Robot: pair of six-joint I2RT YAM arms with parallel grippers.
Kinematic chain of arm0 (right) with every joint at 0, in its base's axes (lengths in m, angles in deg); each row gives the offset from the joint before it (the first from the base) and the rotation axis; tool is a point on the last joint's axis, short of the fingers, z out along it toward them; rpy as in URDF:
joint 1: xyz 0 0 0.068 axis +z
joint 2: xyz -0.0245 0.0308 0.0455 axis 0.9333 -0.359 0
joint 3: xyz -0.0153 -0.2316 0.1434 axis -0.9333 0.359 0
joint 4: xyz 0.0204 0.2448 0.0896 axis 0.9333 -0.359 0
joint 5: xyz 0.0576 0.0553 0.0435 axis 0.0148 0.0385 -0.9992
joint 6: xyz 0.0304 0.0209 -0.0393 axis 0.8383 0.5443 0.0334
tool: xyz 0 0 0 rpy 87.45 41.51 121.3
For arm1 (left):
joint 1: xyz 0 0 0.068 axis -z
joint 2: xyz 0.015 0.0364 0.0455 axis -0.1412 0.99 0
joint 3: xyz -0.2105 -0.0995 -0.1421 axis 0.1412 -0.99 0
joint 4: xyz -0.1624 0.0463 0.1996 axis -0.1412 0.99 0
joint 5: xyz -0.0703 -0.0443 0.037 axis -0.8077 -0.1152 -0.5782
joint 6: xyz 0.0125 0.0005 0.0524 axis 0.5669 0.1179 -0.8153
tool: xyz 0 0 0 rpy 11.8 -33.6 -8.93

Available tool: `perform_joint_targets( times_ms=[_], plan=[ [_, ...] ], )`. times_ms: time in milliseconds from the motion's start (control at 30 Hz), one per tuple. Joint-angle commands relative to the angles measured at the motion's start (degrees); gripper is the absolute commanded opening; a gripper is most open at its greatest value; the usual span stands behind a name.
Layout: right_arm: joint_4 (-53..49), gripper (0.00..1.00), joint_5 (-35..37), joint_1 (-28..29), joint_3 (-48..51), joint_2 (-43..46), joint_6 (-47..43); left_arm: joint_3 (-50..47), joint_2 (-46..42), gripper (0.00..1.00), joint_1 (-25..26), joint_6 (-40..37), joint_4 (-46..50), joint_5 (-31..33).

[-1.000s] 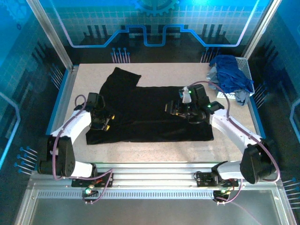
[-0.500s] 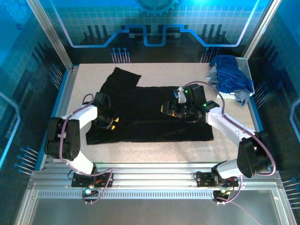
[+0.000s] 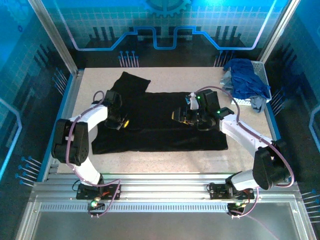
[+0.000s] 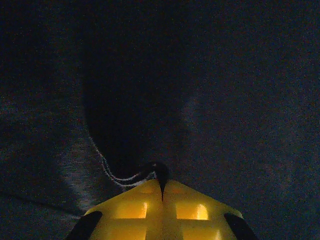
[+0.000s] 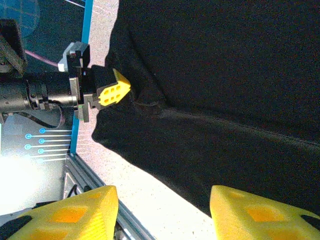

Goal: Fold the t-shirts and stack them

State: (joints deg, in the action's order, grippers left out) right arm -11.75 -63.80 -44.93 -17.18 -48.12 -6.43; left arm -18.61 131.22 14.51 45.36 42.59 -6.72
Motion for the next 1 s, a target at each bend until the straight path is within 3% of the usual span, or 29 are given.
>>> perform_joint_targets(
  times_ms=[0, 400, 867, 967],
  plan=[
    [-0.5, 0.52, -0.3, -0.5, -1.5, -0.4, 0.4, 5.0, 3.0, 0.00, 1.7, -4.1, 3.4, 0.6],
    [-2.2, 0.51, -1.2, -2.0, -1.8, -1.1, 0.4, 21.1, 14.9, 0.00, 5.4, -14.4, 9.7, 0.9],
    [0.3, 0.52, -3.7, -2.4, -1.1, -1.1, 2.1, 30.7, 22.2, 0.00, 8.3, -29.1, 14.1, 3.7],
    [-0.2, 0.52, -3.7, -2.4, -1.2, -1.4, 1.9, 31.8, 22.5, 0.09, 8.4, -31.2, 14.1, 4.6]
  ],
)
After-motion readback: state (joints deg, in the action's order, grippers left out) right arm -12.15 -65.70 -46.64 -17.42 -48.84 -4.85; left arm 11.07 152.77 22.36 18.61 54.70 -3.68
